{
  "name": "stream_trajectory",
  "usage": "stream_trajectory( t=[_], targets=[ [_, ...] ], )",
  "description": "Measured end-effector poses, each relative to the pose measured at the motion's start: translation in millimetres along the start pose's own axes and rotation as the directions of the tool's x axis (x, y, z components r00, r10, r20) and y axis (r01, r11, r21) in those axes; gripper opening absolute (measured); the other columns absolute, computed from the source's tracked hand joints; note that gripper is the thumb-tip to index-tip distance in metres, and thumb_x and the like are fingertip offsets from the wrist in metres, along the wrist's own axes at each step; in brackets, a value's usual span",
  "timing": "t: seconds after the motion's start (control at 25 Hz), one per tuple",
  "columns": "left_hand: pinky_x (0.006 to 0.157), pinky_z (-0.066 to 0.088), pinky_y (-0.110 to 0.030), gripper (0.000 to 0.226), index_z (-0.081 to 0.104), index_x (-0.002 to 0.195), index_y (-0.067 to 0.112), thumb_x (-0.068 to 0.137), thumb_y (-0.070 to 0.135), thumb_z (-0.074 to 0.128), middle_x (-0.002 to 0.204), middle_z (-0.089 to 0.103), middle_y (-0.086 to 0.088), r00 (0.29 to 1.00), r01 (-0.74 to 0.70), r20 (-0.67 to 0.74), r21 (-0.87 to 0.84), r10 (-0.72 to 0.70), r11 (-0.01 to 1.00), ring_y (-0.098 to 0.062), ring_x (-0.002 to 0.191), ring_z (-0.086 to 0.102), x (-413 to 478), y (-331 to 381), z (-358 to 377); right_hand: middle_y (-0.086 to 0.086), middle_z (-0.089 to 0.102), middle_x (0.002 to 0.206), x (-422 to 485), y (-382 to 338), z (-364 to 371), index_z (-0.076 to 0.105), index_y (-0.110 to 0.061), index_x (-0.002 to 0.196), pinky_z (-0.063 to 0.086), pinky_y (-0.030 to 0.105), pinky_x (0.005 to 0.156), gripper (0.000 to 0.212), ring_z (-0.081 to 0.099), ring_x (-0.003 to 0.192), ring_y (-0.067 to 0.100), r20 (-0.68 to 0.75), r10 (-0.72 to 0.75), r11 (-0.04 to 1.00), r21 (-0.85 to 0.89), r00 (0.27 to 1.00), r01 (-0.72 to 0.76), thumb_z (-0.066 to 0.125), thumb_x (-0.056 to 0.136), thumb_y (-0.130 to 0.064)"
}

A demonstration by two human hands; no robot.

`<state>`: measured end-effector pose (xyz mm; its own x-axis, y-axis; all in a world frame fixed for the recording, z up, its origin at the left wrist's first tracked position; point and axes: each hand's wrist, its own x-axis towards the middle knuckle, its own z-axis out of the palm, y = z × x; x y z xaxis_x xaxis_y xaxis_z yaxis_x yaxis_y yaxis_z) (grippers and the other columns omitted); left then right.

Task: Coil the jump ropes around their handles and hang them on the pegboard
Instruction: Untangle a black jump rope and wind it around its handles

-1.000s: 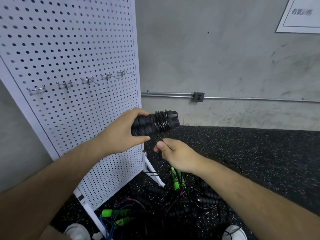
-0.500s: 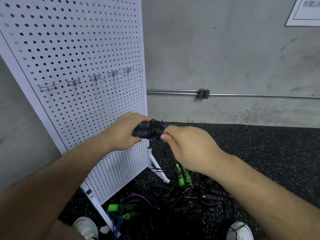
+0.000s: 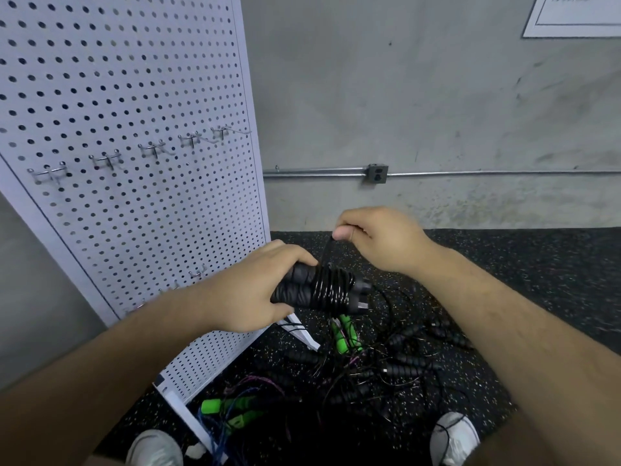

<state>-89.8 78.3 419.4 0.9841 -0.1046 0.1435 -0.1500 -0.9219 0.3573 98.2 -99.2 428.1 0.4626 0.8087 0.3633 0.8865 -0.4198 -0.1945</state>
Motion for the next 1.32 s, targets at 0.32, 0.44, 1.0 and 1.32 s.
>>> stream_trajectory(
  t=[0.32, 0.44, 1.0, 1.32],
  targets=[
    [0.102, 0.047, -0.029, 0.061, 0.045, 0.122, 0.037, 0.079, 0.019, 0.085, 0.12, 0.058, 0.012, 0.961, 0.091, -0.232, -0.253, -0.152, 0.963, -0.002, 0.113, 0.057, 0.7, -9.2, -12.3, -0.01, 0.051, 0.068, -30.7, -44.2, 63.0, 0.055, -0.018, 0.086, 0.039, 0.015, 0.054, 0.032, 0.047, 0.055, 0.0, 0.303, -0.011, 0.94, 0.327, 0.953, -0.093, 0.036, 0.109, -0.029],
    [0.103, 0.047, -0.038, 0.06, 0.045, 0.118, 0.04, 0.078, 0.022, 0.085, 0.118, 0.055, 0.007, 0.932, 0.165, -0.291, -0.191, -0.217, 0.967, -0.005, 0.113, 0.055, 5.3, -31.1, -14.0, -0.015, 0.047, 0.07, -41.7, -78.7, 62.1, 0.05, -0.027, 0.088, 0.03, 0.011, 0.054, 0.028, 0.044, 0.059, -0.004, 0.235, -0.052, 0.92, 0.389, 0.971, -0.045, 0.033, 0.108, -0.038],
    [0.1, 0.04, -0.034, 0.056, 0.05, 0.132, 0.022, 0.082, 0.016, 0.074, 0.117, 0.05, 0.002, 0.954, 0.226, -0.221, 0.09, -0.202, 0.97, -0.012, 0.112, 0.043, 10.5, -53.7, 0.7, -0.007, 0.044, 0.07, -64.3, -111.8, 4.8, 0.04, -0.022, 0.094, 0.028, 0.034, 0.055, 0.024, 0.039, 0.057, 0.018, 0.173, -0.195, 0.98, 0.009, 0.965, 0.197, 0.031, 0.107, -0.041],
    [0.083, 0.031, -0.008, 0.046, 0.042, 0.11, 0.033, 0.082, 0.015, 0.074, 0.103, 0.038, 0.021, 0.992, 0.116, -0.051, 0.081, -0.113, 0.99, -0.001, 0.1, 0.038, 10.6, -29.1, 10.3, -0.006, 0.066, 0.076, -21.4, -58.2, 2.1, 0.072, -0.022, 0.087, 0.046, 0.028, 0.049, 0.034, 0.063, 0.057, 0.023, -0.241, -0.42, 0.894, -0.279, 0.875, 0.352, 0.045, 0.098, -0.04]
  ],
)
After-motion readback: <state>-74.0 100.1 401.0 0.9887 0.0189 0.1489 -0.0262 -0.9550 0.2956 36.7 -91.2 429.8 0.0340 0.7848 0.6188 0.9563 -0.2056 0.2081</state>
